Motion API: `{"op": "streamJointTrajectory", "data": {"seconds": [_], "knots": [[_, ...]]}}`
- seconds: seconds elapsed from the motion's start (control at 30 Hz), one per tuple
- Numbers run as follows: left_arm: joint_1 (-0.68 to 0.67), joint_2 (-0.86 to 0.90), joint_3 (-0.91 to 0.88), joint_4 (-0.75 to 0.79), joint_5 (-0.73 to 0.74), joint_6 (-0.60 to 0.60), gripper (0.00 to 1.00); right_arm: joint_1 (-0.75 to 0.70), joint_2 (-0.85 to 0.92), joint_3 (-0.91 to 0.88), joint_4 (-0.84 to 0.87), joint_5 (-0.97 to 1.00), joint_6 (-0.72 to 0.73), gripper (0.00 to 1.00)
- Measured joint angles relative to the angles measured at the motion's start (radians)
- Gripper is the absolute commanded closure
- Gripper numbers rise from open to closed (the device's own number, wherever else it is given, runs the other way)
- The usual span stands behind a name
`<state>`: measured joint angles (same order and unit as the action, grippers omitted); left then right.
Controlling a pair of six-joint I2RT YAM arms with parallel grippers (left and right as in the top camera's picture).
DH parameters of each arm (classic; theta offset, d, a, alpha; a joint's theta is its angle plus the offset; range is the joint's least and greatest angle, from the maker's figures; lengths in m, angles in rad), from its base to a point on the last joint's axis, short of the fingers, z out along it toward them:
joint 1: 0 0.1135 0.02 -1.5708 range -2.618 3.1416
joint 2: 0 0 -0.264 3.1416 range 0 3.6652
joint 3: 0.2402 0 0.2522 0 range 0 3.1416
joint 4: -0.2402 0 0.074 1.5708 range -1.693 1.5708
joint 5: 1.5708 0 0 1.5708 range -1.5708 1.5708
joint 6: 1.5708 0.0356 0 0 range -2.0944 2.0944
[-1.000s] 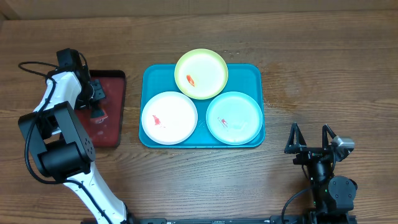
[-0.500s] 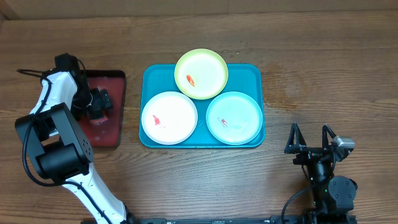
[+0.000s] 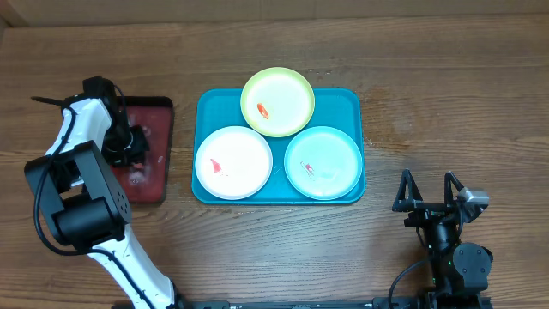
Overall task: Clean dirty plates on tray and stack at the side
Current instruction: 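Dip and rub the held sponge in the black tray water, then lift the sponge with the left gripper and place it on the white plate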
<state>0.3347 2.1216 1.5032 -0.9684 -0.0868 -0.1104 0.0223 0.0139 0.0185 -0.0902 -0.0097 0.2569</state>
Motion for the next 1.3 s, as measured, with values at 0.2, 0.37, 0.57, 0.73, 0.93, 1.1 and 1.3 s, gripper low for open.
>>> {"op": "streamJointTrajectory", "data": {"seconds": [0.2,0.37,0.57,0.73,0.93,1.1,1.3], "knots": [[0.019,-0.006,0.000,0.061,-0.014,0.003,0.00,0.000,0.000,0.000,0.000,0.000,0.000,0.00],[0.018,-0.006,0.000,0.096,-0.003,0.010,0.12,0.000,0.000,0.000,0.000,0.000,0.000,0.00],[0.003,-0.004,-0.001,0.111,0.008,0.014,0.90,0.000,0.000,0.000,0.000,0.001,0.000,0.00],[-0.005,0.013,0.033,0.037,-0.015,0.016,0.96,0.000,0.000,0.000,0.000,0.000,0.000,0.00],[0.000,0.063,0.209,-0.200,-0.030,0.015,0.96,0.000,0.000,0.000,0.000,0.000,0.001,0.00],[0.001,0.066,0.505,-0.392,0.050,0.013,0.96,0.000,0.000,0.000,-0.001,0.000,0.000,0.00],[0.001,0.061,0.614,-0.424,0.125,0.003,0.96,0.000,0.000,0.000,0.000,0.000,0.000,0.00]]}}
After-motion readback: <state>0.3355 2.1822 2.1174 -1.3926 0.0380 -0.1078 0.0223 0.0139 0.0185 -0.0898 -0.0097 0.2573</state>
